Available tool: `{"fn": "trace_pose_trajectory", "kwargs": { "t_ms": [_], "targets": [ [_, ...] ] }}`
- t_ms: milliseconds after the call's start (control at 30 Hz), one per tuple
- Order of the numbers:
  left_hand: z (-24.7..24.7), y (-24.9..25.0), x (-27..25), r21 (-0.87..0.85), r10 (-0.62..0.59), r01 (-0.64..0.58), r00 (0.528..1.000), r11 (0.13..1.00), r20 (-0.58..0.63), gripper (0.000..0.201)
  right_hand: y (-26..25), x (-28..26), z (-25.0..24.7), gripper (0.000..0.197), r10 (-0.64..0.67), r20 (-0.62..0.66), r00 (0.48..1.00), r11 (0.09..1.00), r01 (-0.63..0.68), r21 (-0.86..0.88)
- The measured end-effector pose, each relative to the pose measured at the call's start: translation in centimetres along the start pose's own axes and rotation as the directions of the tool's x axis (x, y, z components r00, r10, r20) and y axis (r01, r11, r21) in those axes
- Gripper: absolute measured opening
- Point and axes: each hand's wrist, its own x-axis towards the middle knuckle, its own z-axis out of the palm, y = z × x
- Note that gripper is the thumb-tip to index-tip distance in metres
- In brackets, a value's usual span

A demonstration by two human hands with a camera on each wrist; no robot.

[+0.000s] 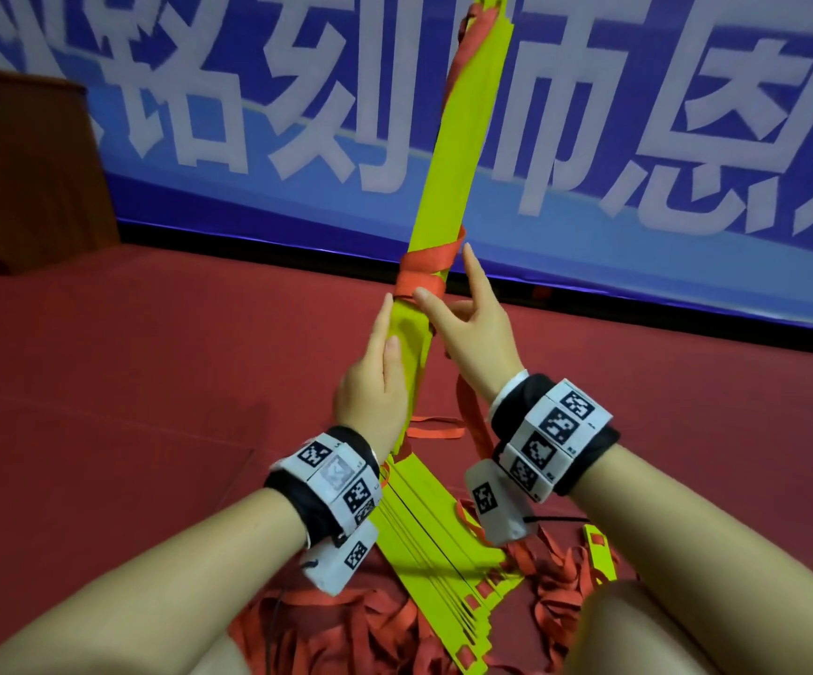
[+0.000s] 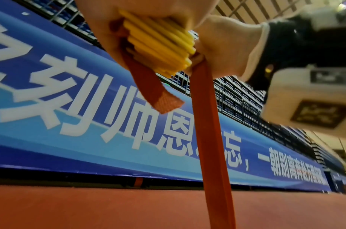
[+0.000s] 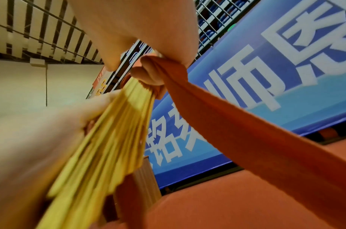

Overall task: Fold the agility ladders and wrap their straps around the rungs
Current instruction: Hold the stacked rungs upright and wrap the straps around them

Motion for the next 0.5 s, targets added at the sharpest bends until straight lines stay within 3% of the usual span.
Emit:
{"fn": "trace_pose_trajectory", "kwargs": {
  "t_ms": [200,333,400,500],
  "targets": [
    [0.9,0.0,-1.0,0.044,0.054,-0.055,0.998,0.997,0.042,0.056,0.0,-0.2,0.9,0.101,0.007,-0.032,0.999,0.997,-0.005,0.071],
    [-0.3,-0.2,-0.4,-0.253,0.091,-0.06,0.989,0.966,0.114,0.055,-0.2,-0.1,0.2,0.084,-0.048,-0.022,0.999,0.978,0.051,0.202],
    [-0.6,-0.3,-0.1,-0.424,0.043,0.053,0.976,0.904,0.213,0.061,-0.5,-0.3,-0.2,0.071,-0.073,-0.024,0.997,0.964,0.077,0.256],
    [-0.4,0.4,-0.3,-0.614,-0.115,0.348,0.915,0.709,0.386,0.07,-0.5,-0.5,-0.5,0.062,-0.08,0.005,0.997,0.955,0.075,0.288]
  ]
}}
